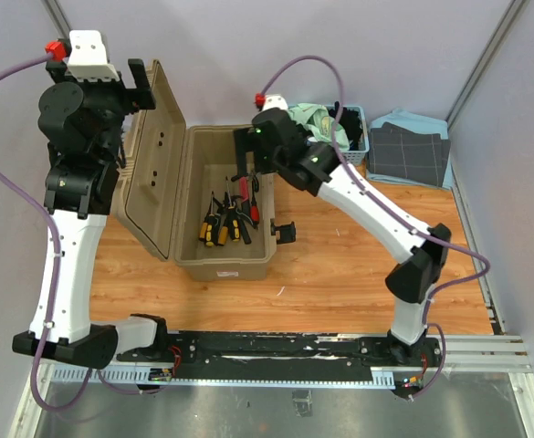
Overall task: Pack the tool kit
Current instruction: Close the toolbox at the center of the board.
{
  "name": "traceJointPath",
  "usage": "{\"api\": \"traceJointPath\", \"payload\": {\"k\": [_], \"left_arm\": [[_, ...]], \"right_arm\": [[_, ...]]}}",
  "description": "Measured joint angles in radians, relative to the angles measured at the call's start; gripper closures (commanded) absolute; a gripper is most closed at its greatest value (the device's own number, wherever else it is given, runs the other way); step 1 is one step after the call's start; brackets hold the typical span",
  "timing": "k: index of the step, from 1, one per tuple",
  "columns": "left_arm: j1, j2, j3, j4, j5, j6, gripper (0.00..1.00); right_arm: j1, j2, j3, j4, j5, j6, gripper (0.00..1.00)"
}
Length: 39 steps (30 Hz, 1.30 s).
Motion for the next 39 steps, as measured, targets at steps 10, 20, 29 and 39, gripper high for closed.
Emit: {"api": "traceJointPath", "payload": {"k": [10, 20, 29, 39], "left_arm": [[0.209, 0.034, -0.074, 0.012, -0.034, 0.006, 0.01], [0.435, 0.083, -0.103, -0.021, 0.187, -0.050, 0.01], [0.446, 0.115, -0.241, -0.089, 0.366, -0.019, 0.01], [0.448, 0.161, -0.211, -0.164, 0.516, -0.011, 0.01]], "right_arm": [[-0.130, -0.186, -0.193, 0.019, 0.108, -0.011, 0.02], [-0.190, -0.263, -0.274, 0.018, 0.121, -0.018, 0.02], [-0.241, -0.294, -0.319, 0.018, 0.106, -0.024, 0.02], [-0.291, -0.338, -0.416, -0.004, 0.090, -0.004, 0.02]]}}
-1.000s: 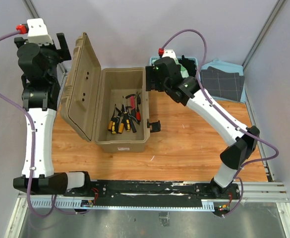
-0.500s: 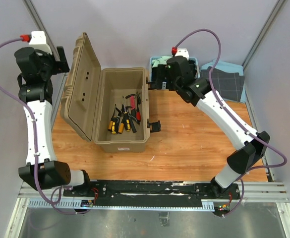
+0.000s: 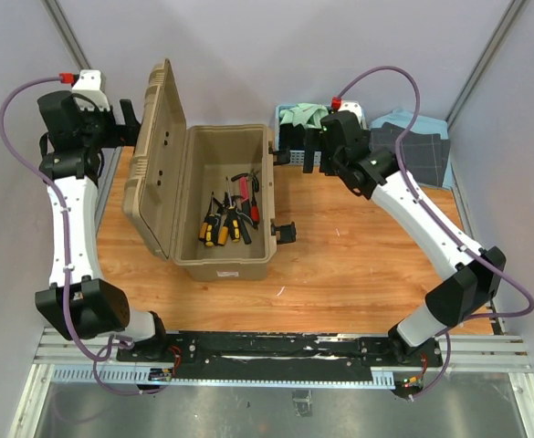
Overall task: Pack the tool kit
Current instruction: Close the toolbox at the center of the board, then move the toolbox to the center of the board.
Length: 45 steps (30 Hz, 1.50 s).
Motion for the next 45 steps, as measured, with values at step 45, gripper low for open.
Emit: {"api": "traceJointPath", "payload": {"k": [45], "left_arm": [[-0.171, 0.078, 0.151, -0.033, 0.201, -0.138, 0.01]], "right_arm": [[-0.146, -0.087, -0.157, 0.036, -0.208, 0.060, 0.01]]}}
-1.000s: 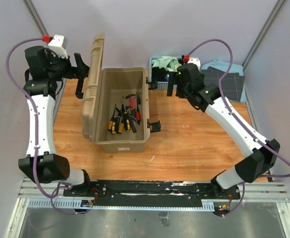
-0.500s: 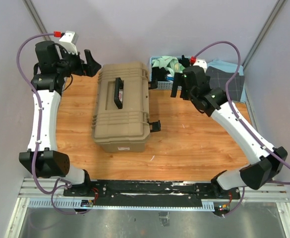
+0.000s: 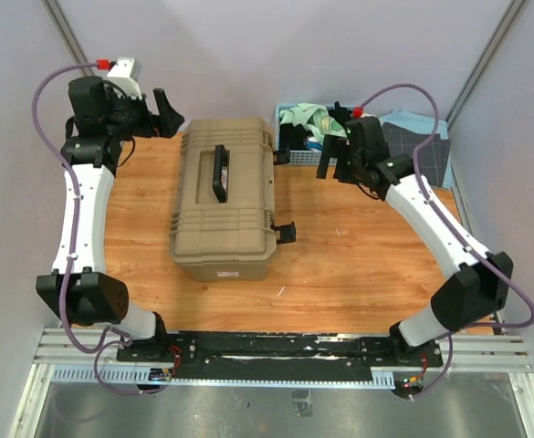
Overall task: Pack the tool kit
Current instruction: Move the toolbox to the center of the board.
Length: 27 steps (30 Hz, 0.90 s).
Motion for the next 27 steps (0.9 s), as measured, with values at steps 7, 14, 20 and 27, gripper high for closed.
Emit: {"api": "traceJointPath", "payload": {"k": [7, 14, 20, 27], "left_arm": [[-0.005, 0.014, -0.085, -0.004, -0.031, -0.011, 0.01], [-0.012, 0.014, -0.085, 0.005, -0.048, 0.000, 0.01], [-0.015, 0.032, -0.080, 0.005, -0.053, 0.011, 0.02], [-0.026, 0.087, -0.026, -0.002, -0.059, 0.018, 0.01]], "right_arm": [[-0.010, 0.222, 0.047, 0.017, -0.227, -0.010, 0.00], [-0.005, 0.355, 0.087, 0.014, -0.358, -0.010, 0.01], [0.031, 0.401, 0.149, 0.025, -0.409, -0.006, 0.01], [0.095, 0.435, 0.179, 0.020, -0.412, 0.002, 0.01]]}}
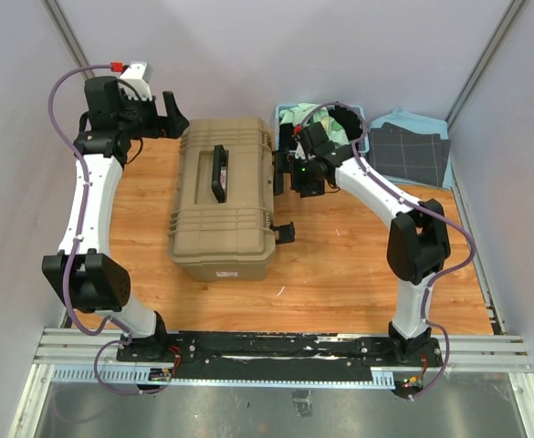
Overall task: Pack the tool kit
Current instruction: Move the toolbox to the center of the board.
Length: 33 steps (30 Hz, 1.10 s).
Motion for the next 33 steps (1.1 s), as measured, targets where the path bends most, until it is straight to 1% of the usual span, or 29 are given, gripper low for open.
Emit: {"api": "traceJointPath", "payload": {"k": [6, 14, 20, 23, 26, 28, 33], "left_arm": [[0.000, 0.003, 0.017, -0.006, 0.000, 0.018, 0.01], [0.000, 0.003, 0.017, -0.014, -0.001, 0.043, 0.01], [0.000, 0.003, 0.017, -0.017, 0.000, 0.047, 0.01], [0.000, 0.003, 0.017, -0.018, 0.000, 0.051, 0.01], [-0.001, 0.006, 0.020, -0.019, 0.000, 0.059, 0.01], [-0.001, 0.021, 0.042, -0.028, -0.001, 0.061, 0.01], [-0.022, 0.075, 0.108, -0.035, -0.012, 0.066, 0.02]], "right_arm": [[0.018, 0.048, 0.046, -0.017, 0.016, 0.013, 0.02], [0.084, 0.084, 0.091, -0.017, 0.035, 0.032, 0.01], [0.117, 0.082, 0.088, -0.018, 0.029, 0.042, 0.01], [0.116, 0.056, 0.053, -0.008, 0.034, 0.047, 0.02], [0.099, 0.008, 0.004, 0.001, 0.043, 0.053, 0.02], [0.066, -0.040, -0.034, 0.011, 0.045, 0.058, 0.02], [-0.097, -0.133, -0.085, 0.082, 0.037, 0.084, 0.02]]}}
